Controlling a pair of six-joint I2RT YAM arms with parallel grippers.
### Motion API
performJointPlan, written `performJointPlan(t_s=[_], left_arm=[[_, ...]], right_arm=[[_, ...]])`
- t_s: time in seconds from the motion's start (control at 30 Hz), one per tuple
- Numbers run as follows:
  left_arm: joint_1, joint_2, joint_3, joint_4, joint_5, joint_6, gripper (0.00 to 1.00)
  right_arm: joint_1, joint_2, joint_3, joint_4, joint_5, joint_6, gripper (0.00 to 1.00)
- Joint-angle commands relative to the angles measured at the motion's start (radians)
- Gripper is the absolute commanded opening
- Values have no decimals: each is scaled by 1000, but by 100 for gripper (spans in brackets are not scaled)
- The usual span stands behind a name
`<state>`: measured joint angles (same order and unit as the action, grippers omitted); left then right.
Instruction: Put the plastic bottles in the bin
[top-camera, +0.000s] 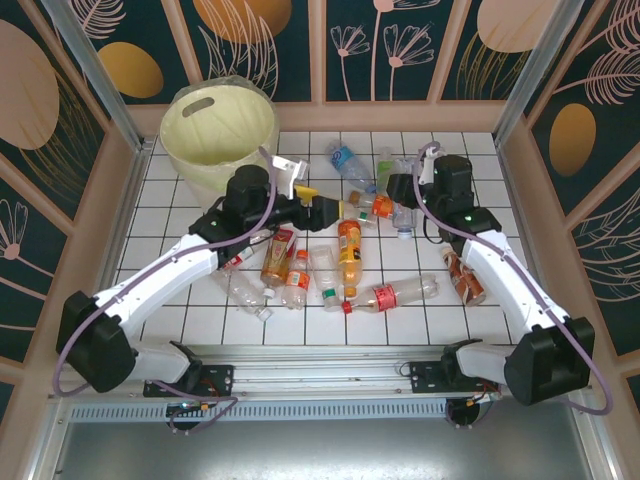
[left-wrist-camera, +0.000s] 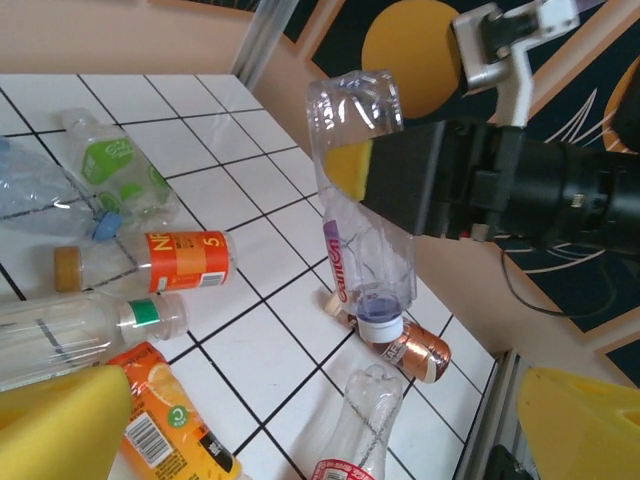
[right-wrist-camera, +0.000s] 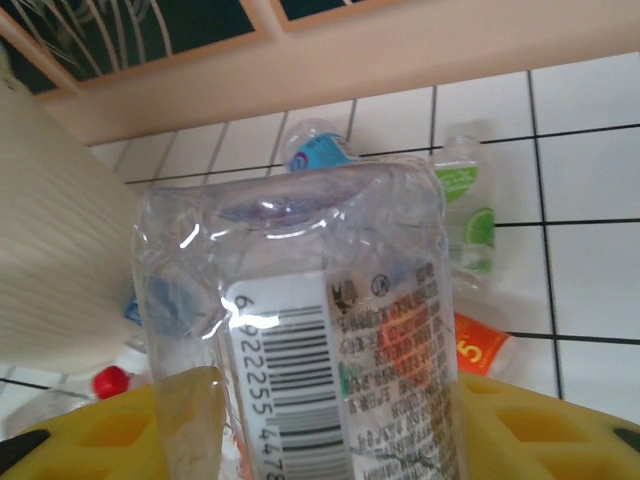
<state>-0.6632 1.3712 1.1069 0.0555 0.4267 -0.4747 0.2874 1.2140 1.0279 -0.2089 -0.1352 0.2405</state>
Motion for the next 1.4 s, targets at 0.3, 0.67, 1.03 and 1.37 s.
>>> performJointPlan(t_s=[0.3, 0.67, 1.03, 1.37], left_arm=[[-110, 162, 147, 38, -9, 53, 92], [-178, 319, 258, 78, 0, 24, 90], [-194, 375, 267, 198, 63, -41, 78], [-203, 408, 284, 199, 81, -50, 76]], right_arm=[[-32, -72, 19, 85, -200, 112, 56], [-43, -106, -9, 182, -317, 186, 55], [-45, -110, -39, 217, -346, 210, 56], [-50, -118, -51, 235, -359, 224, 56]])
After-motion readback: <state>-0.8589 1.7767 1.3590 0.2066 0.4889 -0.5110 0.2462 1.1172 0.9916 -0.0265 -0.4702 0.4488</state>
